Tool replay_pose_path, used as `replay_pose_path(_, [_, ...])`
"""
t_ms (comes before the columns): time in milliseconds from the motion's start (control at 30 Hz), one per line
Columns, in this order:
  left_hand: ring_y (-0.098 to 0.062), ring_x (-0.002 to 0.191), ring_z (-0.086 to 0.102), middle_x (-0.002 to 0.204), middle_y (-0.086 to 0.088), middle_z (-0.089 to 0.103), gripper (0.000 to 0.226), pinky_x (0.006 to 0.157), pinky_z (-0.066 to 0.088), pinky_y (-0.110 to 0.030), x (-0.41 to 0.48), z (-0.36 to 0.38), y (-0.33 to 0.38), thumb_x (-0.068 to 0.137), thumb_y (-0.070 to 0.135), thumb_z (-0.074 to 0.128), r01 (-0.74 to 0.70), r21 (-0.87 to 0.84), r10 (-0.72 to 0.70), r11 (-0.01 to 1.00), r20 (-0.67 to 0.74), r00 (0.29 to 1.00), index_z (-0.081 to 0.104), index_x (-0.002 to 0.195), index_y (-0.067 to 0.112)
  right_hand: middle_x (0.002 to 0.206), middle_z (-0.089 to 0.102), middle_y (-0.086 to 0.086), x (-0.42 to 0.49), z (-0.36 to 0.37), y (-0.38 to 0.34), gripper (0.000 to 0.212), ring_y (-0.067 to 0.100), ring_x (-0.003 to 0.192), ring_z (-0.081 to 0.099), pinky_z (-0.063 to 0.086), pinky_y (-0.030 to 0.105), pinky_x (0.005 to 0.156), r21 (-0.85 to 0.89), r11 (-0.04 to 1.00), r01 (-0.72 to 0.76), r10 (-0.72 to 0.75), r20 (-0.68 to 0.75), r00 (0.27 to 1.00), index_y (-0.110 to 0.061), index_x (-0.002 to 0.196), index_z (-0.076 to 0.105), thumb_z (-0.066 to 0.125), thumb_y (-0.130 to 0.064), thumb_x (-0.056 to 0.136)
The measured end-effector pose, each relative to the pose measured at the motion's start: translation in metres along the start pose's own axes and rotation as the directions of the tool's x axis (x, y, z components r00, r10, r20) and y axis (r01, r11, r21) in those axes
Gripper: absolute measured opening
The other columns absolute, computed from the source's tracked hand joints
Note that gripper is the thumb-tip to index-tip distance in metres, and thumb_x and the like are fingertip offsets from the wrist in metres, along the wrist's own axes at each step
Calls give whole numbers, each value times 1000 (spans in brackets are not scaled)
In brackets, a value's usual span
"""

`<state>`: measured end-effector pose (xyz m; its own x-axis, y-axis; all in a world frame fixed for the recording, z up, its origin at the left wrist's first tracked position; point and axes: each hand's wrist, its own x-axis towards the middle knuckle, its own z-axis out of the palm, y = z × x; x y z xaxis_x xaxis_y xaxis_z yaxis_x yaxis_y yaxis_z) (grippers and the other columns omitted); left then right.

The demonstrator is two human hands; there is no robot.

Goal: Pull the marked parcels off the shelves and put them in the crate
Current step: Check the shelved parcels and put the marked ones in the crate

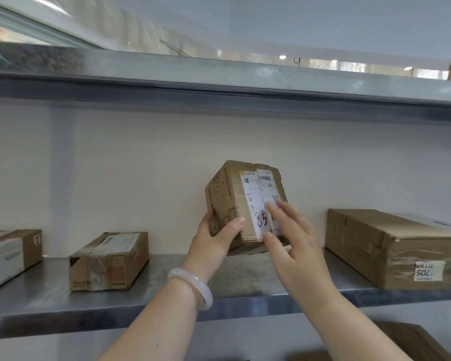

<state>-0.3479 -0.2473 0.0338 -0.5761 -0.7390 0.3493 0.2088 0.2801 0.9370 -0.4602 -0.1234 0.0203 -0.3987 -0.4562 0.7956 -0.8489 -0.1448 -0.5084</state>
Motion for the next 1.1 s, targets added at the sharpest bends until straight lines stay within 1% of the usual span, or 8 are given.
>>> replay_pose_path(100, [-1, 93, 65, 112, 17, 65, 82, 71, 47, -26, -1, -5, 0, 62, 65, 71, 100, -30, -100, 995, -20, 995, 39, 135, 44, 140, 34, -29, 3, 0, 5, 51, 3, 130, 41, 46, 29, 99, 166, 979, -121, 124, -7, 992, -62, 123, 44, 60, -24, 92])
replay_pose_path(200, [4, 76, 67, 93, 21, 71, 39, 57, 47, -18, 3, -9, 0, 86, 62, 53, 140, 56, -142, 989, 25, 990, 57, 117, 39, 125, 46, -34, 7, 2, 7, 47, -14, 118, 43, 42, 14, 91, 215, 966, -143, 139, 35, 990, -63, 118, 46, 63, -28, 91])
replay_pose_path(267, [-1, 85, 67, 89, 20, 74, 32, 70, 46, -23, 6, -13, 2, 93, 60, 43, 118, 125, -120, 985, 7, 993, 65, 102, 38, 122, 50, -33, 9, 4, 8, 45, -16, 111, 47, 45, 13, 82, 225, 956, -188, 178, 65, 982, -59, 123, 46, 65, -36, 89])
replay_pose_path(433, [-12, 110, 64, 120, 13, 68, 41, 102, 47, -39, 9, -21, -4, 94, 60, 46, 2, 122, 2, 993, -28, 1000, 59, 127, 40, 115, 56, -29, 18, 14, 8, 47, -19, 97, 53, 47, 7, 68, 234, 930, -285, 266, 111, 958, -40, 129, 46, 67, -43, 87])
replay_pose_path(600, [-9, 106, 66, 117, 14, 69, 26, 96, 53, -39, 10, -28, -6, 87, 56, 62, -4, 129, 1, 992, 18, 1000, 56, 112, 53, 109, 58, -26, 23, 31, 11, 40, -23, 92, 51, 44, 6, 70, 218, 920, -326, 312, 98, 945, -37, 119, 50, 68, -47, 84])
replay_pose_path(867, [-21, 124, 52, 139, 2, 53, 72, 100, 49, -47, 26, -36, -9, 81, 70, 55, 31, 305, -32, 952, -3, 999, 42, 143, 37, 102, 56, -24, 35, 42, 16, 44, -11, 90, 52, 39, 0, 57, 159, 895, -416, 388, 183, 903, -36, 127, 48, 63, -49, 88])
replay_pose_path(1033, [-24, 133, 46, 131, 8, 55, 70, 100, 45, -28, 32, -39, -13, 84, 67, 53, -84, 401, 82, 912, 21, 996, 42, 144, 32, 135, 51, -11, 30, 27, 12, 63, 2, 110, 51, 39, 9, 79, 84, 906, -415, 395, 184, 900, -35, 146, 35, 61, -46, 90])
replay_pose_path(1100, [-24, 144, 27, 152, 0, 38, 79, 113, 31, -38, 24, -36, -11, 81, 75, 45, -186, 536, 220, 823, 1, 976, 31, 149, 37, 144, 44, -12, 23, 14, 10, 66, 3, 121, 45, 38, 21, 92, 72, 919, -389, 378, 127, 917, -40, 148, 30, 60, -49, 90])
